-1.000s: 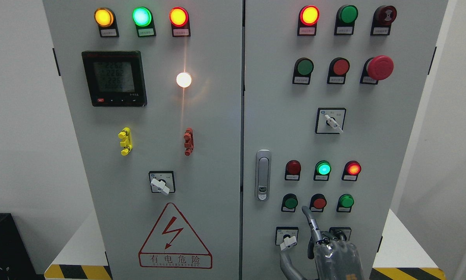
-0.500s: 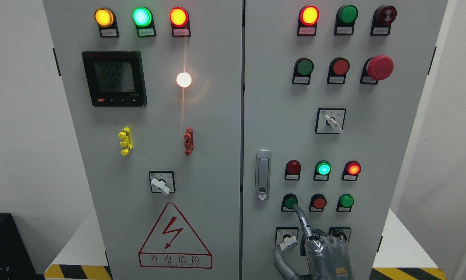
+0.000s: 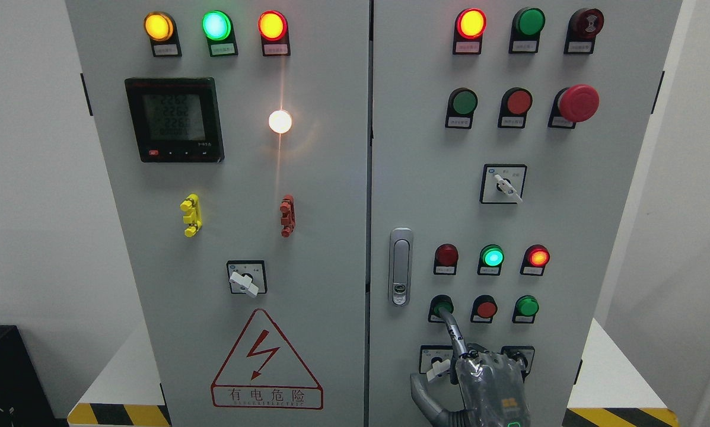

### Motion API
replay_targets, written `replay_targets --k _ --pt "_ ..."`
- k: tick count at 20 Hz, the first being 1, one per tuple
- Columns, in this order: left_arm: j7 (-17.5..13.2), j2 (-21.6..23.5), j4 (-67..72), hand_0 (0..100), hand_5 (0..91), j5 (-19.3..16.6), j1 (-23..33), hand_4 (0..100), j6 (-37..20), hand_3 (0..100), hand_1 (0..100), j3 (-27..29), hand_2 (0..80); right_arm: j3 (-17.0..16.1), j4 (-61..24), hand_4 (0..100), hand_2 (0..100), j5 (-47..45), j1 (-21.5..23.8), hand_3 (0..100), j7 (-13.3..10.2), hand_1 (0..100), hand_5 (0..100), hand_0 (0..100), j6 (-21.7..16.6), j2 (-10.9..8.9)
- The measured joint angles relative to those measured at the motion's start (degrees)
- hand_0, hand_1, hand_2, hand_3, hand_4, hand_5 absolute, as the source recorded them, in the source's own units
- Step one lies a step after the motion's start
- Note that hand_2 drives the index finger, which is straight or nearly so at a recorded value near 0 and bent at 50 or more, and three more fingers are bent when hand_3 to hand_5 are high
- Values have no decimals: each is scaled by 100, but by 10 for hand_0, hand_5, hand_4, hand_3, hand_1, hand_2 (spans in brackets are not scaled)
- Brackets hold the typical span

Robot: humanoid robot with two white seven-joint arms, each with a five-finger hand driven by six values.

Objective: Press green start button
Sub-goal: 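Press the green push button inward with the right hand's finger, then withdraw the right hand downward away from the button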

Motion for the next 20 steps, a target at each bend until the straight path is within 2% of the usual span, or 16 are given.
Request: replay_targets --k 11,20 --pt "0 0 0 120 0 0 0 0 0 0 556 0 0 2 185 822 0 -6 -97 882 -40 335 1000 389 6 3" --pt "0 0 0 120 0 0 0 0 0 0 556 0 0 -7 91 817 0 -82 -55 885 21 376 978 467 -33 14"
